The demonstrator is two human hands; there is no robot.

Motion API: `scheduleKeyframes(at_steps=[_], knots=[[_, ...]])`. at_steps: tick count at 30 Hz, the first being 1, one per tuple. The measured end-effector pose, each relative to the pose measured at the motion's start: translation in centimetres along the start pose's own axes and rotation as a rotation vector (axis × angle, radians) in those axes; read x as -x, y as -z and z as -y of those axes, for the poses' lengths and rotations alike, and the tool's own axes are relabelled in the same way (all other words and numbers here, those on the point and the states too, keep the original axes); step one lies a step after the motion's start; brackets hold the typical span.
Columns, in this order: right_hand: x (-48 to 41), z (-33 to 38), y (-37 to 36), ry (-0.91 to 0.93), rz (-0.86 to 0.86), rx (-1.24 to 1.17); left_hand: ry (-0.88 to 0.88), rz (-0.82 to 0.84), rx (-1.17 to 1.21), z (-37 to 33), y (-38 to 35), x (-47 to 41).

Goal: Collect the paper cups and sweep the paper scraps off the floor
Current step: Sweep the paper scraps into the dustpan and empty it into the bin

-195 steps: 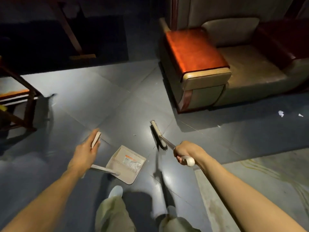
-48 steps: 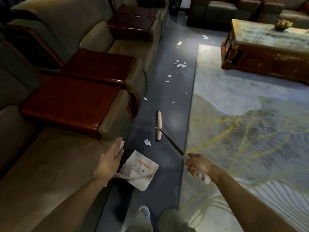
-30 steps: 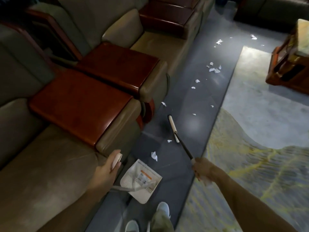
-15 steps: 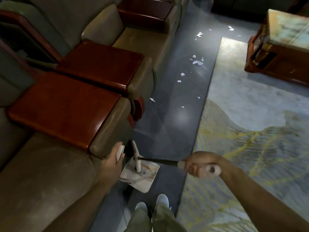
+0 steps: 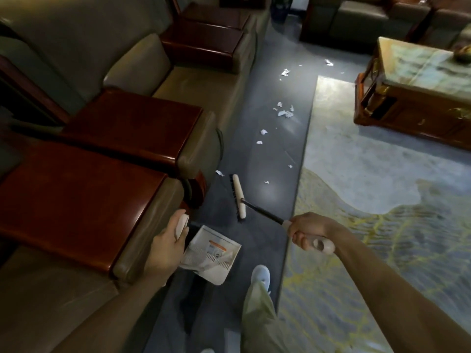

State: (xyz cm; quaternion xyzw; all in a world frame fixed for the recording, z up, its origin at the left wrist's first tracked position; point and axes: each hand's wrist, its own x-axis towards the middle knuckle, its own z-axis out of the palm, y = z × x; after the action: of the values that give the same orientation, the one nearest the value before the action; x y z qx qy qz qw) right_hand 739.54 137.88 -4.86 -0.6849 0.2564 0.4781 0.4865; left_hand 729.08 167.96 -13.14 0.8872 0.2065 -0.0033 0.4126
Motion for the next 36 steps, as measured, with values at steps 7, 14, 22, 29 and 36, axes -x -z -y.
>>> scheduleKeyframes(at_steps=[7,14,22,29,36], knots=[[-8.7,11.2,4.7,0.170,-0.214,0.668,-0.042,-0.112,-0.139,-5.2,-2.9,-10.8],[-16.5,20.7,7.2,0.168,-0.205,0.938,0.177,-0.011,-0.043,-7.9,-4.9,-18.7],[-20.9,25.4,4.0,0.283,-0.054,1.261,0.149,-0.006,0.006,-9.2,-4.3,-22.5],[-19.6,22.5,4.6,0.216,-0.098,1.263,0.148,0.067,0.003,-8.3,-3.3,-24.4],[-15.7,21.7,9.1,0.134,-0.200,1.236,0.055,0.123,-0.062,-9.9,-3.6,-26.4]])
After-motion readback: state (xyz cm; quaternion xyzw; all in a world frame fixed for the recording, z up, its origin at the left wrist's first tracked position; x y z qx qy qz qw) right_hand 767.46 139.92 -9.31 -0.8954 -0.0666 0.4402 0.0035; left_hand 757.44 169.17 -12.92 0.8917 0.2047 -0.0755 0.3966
